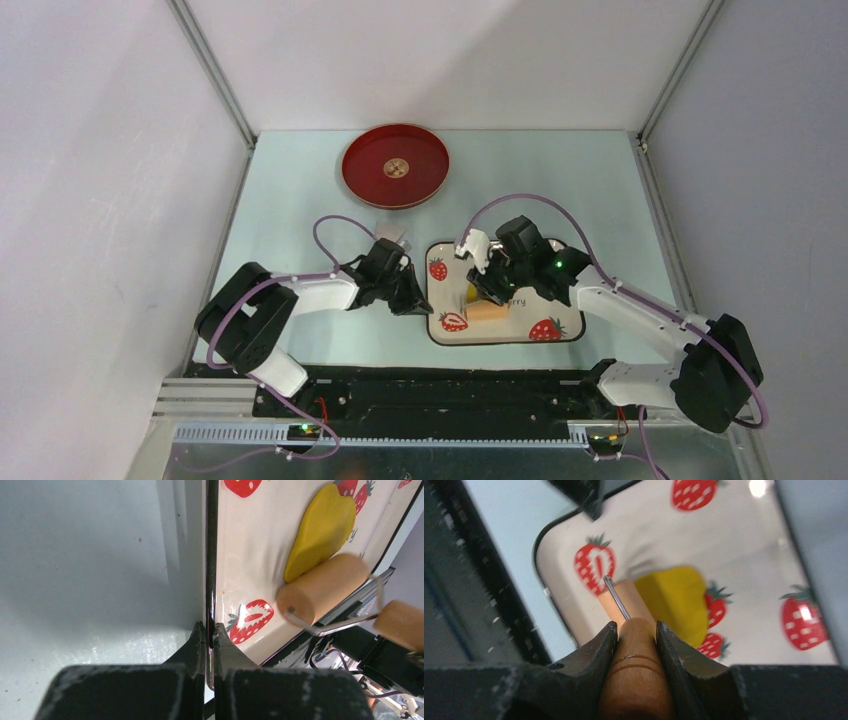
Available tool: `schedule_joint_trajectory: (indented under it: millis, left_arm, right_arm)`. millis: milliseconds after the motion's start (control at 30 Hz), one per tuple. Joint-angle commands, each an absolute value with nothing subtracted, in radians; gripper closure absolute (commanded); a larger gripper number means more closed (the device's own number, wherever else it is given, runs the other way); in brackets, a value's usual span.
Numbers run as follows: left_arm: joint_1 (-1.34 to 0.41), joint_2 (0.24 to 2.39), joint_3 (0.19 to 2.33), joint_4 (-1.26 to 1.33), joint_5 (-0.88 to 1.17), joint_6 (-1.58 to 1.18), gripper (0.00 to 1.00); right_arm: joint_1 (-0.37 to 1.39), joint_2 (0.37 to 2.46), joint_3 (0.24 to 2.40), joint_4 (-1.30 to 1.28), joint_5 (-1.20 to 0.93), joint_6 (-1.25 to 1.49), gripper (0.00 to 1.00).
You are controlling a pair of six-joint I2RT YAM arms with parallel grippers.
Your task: Roll out the dumpling wrappers from the dough
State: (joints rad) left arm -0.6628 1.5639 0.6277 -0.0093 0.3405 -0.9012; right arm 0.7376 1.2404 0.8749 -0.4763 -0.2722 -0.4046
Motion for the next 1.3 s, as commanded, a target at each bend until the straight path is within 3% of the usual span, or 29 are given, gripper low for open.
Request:
schedule_joint_trajectory:
  millis: [0,267,400,600,900,1267]
  left_arm:
    - [-0.675,1.597,0.604,-0.104,0.282,-0.882,1.0]
    - [-0.676,1.6,0.604,-0.104,0.283,-0.882,1.0]
    - [-0.676,1.603,0.606,-0.104,0.285,-0.882,1.0]
    - [-0.676,1.605,0.607,-0.104,0.285,-0.88,1.0]
    - [-0.675,1.605,0.607,-0.104,0.286,-0.881,1.0]
    - [-0.676,1.603,0.606,-0.104,0.285,-0.882,1.0]
  right_arm:
    - [0.732,1.237,0.859,-0.729,-0.341,-0.373,1.0]
    - [0.692,1.081,0.992,-0.642,-0.215,-0.353,1.0]
    - [0.588,1.034,0.995,-0.572,-0.29,-0.319,1.0]
    - [0.494,1.096,0.994,-0.549,-0.354,-0.339,1.0]
    - [0.487,1.229,0.985,-0.493,-0.414,-0.35,1.0]
    - [0.505,1.24,0.825,-0.522,-0.344,-0.421,1.0]
